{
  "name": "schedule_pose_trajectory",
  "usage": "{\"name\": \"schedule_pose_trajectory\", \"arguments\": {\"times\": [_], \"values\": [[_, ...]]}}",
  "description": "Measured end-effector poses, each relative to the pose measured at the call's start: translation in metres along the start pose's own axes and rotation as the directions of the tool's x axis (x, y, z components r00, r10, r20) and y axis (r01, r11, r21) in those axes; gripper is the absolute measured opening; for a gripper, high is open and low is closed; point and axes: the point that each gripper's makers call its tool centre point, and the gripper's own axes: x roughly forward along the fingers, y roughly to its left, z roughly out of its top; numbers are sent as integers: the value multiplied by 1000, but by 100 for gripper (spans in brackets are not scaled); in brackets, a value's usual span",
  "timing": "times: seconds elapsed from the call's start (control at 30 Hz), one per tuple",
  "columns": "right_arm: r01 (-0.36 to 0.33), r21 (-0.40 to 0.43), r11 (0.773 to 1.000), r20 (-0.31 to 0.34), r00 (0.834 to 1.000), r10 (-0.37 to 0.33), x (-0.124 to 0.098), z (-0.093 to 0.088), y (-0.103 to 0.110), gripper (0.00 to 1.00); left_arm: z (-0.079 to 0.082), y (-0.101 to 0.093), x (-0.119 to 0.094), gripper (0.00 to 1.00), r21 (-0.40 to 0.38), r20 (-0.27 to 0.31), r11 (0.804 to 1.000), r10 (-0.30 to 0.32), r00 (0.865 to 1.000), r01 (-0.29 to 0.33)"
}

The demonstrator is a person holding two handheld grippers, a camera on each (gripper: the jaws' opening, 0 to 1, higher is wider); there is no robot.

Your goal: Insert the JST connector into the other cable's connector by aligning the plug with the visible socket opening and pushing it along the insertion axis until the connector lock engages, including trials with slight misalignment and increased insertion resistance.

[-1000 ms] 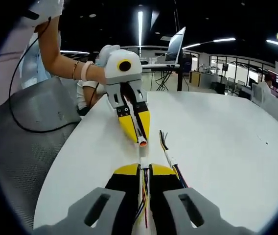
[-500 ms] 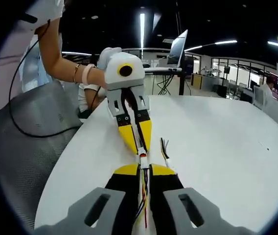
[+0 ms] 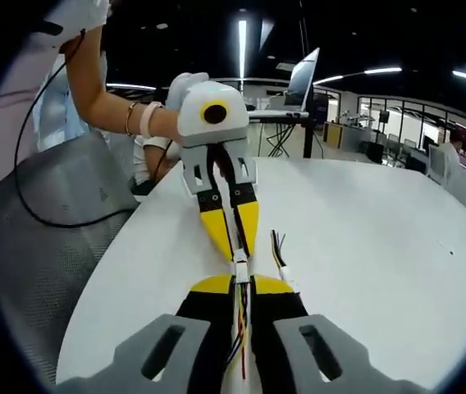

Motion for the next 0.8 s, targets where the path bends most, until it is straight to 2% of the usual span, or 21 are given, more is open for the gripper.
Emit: {"name": "schedule_pose_trajectory", "arguments": {"times": [0.8], "values": [[-22, 6, 1000, -66, 998, 23, 5, -9, 2, 3, 5, -4, 4, 0, 41, -11, 999, -29, 1000, 29]]}}
